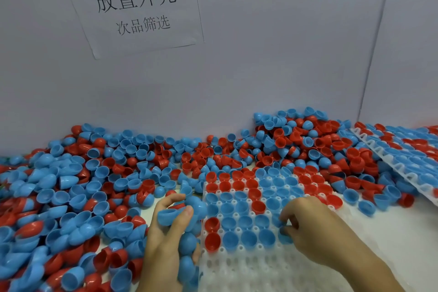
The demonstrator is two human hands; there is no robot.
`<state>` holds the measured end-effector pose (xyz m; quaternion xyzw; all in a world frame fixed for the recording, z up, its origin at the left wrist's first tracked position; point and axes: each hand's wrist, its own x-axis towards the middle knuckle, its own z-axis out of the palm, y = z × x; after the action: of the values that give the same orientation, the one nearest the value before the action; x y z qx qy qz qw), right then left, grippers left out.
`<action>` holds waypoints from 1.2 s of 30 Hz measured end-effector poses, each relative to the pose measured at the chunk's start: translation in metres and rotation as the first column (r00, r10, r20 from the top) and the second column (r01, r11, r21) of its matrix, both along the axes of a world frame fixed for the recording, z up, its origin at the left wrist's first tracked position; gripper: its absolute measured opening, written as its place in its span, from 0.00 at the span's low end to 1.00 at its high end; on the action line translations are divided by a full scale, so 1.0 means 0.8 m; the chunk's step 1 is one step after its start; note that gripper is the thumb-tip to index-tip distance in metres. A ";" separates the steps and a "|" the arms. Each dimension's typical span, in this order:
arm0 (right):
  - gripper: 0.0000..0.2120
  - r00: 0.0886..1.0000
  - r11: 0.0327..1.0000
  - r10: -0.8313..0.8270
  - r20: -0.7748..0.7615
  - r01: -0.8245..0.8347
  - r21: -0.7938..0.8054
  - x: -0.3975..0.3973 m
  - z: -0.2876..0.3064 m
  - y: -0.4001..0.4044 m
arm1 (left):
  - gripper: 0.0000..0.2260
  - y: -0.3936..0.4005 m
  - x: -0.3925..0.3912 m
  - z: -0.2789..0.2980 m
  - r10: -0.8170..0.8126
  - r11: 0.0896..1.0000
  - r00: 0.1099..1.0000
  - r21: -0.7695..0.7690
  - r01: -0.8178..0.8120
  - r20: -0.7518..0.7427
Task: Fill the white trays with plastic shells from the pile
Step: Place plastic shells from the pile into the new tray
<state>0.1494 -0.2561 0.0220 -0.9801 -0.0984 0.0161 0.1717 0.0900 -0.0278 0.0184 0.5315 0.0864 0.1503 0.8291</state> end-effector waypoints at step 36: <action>0.04 0.893 0.763 0.192 0.407 -0.397 0.511 -0.039 -0.001 0.076 | 0.17 0.004 -0.004 -0.018 -0.375 0.921 0.926 0.133 0.366 0.047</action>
<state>0.1185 -0.1953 0.0215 -0.8399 -0.2808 -0.1521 0.4388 0.0870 -0.0249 0.0042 0.5820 -0.0546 0.0148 0.8112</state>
